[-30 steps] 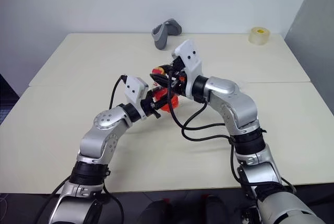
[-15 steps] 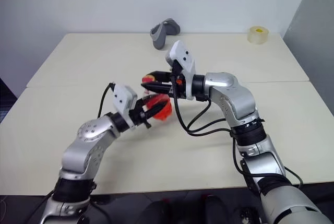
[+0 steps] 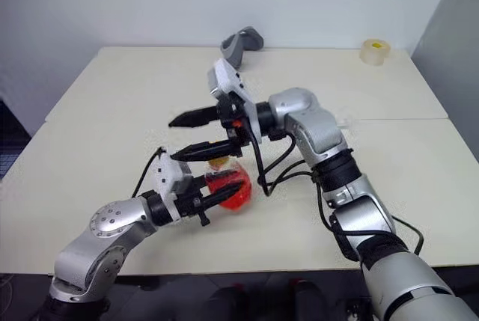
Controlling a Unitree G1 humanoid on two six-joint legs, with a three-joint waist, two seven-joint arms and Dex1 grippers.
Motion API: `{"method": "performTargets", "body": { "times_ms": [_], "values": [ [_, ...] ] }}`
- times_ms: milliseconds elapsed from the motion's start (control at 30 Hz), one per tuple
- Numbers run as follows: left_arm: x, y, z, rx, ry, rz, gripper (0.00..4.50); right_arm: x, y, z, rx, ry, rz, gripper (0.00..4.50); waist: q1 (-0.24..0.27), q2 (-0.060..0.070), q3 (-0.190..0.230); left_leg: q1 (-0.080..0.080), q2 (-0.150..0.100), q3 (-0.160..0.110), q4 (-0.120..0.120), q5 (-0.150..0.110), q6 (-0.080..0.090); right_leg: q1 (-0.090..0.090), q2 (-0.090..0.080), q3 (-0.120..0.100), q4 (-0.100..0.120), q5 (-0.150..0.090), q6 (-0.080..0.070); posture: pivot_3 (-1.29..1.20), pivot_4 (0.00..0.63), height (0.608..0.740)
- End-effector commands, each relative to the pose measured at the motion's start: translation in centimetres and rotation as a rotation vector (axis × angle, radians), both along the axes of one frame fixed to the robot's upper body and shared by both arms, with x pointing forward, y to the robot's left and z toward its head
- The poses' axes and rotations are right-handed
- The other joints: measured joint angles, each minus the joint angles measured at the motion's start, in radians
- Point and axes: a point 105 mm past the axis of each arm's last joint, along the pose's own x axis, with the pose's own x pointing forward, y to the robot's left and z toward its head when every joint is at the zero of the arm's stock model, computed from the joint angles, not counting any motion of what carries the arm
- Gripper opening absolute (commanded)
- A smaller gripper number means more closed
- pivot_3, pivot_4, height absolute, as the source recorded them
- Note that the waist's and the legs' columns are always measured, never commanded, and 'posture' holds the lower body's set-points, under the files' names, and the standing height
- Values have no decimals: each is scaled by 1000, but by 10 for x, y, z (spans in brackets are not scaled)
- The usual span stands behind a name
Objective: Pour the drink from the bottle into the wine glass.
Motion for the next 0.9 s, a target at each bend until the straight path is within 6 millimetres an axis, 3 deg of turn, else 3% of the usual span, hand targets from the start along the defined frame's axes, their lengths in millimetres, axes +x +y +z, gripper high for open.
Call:
{"method": "performTargets", "body": {
  "times_ms": [33, 400, 633, 900],
  "values": [
    [10, 1, 21, -21, -87, 25, 1278, 8, -15, 7, 20, -31, -85, 4500, 1, 0, 0, 0, 0, 0, 0, 0, 0, 0, 0, 0, 0, 0, 0, 0, 150, 740],
    [51, 13, 34, -57, -132, 188, 1276, 31, -69, 5, 90, -35, -559, 4500, -4, 0, 0, -1, 0, 1, -5, 1, -1, -1, 0, 0, -5, 0, 0, 0, 150, 740],
    [70, 8, 40, -82, -161, 224, 1275, 28, -61, 4, 148, 7, -660, 4500, -5, 0, 0, -2, 0, 3, -5, 1, -1, -3, 0, 2, -5, 0, 0, 0, 150, 740],
    [78, 3, 42, -90, -181, 217, 1275, 26, -45, 15, 196, 19, -666, 4500, -5, 0, 0, -2, 0, 3, -5, 1, -1, -3, 0, 2, -5, 0, 0, 0, 150, 740]
  ]
}}
